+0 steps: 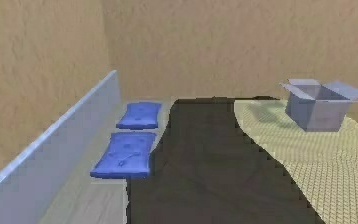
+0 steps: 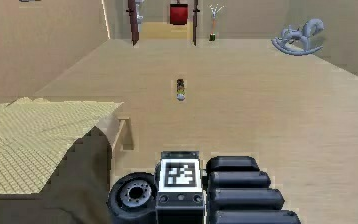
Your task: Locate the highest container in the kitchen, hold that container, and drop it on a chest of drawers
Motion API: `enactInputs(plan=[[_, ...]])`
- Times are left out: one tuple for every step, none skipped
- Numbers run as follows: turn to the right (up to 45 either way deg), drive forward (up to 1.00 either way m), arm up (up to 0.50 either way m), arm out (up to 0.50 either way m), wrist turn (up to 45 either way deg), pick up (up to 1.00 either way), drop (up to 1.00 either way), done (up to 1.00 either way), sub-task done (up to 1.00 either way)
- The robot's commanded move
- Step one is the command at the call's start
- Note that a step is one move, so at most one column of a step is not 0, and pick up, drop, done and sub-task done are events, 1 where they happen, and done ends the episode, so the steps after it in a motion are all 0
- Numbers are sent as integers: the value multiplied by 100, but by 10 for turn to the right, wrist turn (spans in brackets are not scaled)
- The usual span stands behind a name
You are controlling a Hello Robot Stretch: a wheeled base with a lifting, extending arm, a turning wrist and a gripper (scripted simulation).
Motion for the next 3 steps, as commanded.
enactInputs(plan=[[-450, 0, 0, 0, 0, 0, 0, 0, 0], [450, 0, 0, 0, 0, 0, 0, 0, 0], [450, 0, 0, 0, 0, 0, 0, 0, 0]])
